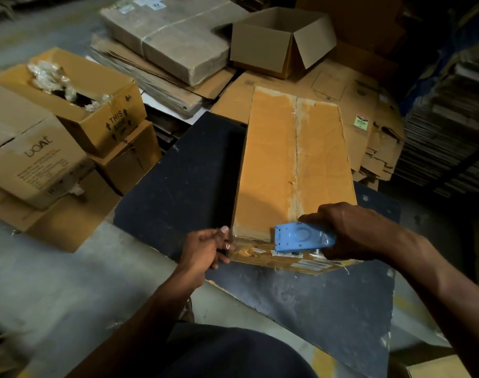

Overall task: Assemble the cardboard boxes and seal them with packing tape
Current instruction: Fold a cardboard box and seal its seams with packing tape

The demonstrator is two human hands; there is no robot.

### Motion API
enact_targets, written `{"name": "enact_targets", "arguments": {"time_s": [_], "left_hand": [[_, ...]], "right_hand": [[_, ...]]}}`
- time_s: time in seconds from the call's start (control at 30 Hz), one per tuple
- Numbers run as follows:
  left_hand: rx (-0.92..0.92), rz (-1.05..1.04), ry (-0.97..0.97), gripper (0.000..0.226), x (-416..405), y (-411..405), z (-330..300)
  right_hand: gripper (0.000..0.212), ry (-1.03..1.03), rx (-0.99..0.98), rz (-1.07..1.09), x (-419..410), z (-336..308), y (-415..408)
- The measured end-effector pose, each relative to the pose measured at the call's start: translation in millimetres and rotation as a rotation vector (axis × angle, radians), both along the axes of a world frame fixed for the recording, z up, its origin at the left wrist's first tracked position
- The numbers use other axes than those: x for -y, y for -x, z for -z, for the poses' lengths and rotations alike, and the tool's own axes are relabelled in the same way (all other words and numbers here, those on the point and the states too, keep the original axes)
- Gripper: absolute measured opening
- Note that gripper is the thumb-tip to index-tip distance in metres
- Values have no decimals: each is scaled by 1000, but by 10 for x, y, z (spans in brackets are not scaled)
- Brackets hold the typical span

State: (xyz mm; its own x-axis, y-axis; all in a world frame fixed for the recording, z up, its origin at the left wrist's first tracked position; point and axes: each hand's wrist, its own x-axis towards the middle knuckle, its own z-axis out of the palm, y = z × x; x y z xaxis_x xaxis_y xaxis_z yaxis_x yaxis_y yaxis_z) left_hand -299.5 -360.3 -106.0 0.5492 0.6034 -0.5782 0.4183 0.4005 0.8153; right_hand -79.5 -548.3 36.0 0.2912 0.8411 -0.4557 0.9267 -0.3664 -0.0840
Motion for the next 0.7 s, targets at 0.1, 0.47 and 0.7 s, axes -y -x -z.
{"name": "enact_targets", "arguments": {"time_s": [0.1,0.47,0.7], "left_hand": [[-10,40,65,30,-46,-21,32],[-175,252,473,25,-319,-81,84],[-325,257,444,39,-292,87,457]], "right_hand": [[72,29,13,-11,-63,-7,4],[76,128,70,-33,-210,11,-16],[76,141,112,-30,-232,61,-22]]}}
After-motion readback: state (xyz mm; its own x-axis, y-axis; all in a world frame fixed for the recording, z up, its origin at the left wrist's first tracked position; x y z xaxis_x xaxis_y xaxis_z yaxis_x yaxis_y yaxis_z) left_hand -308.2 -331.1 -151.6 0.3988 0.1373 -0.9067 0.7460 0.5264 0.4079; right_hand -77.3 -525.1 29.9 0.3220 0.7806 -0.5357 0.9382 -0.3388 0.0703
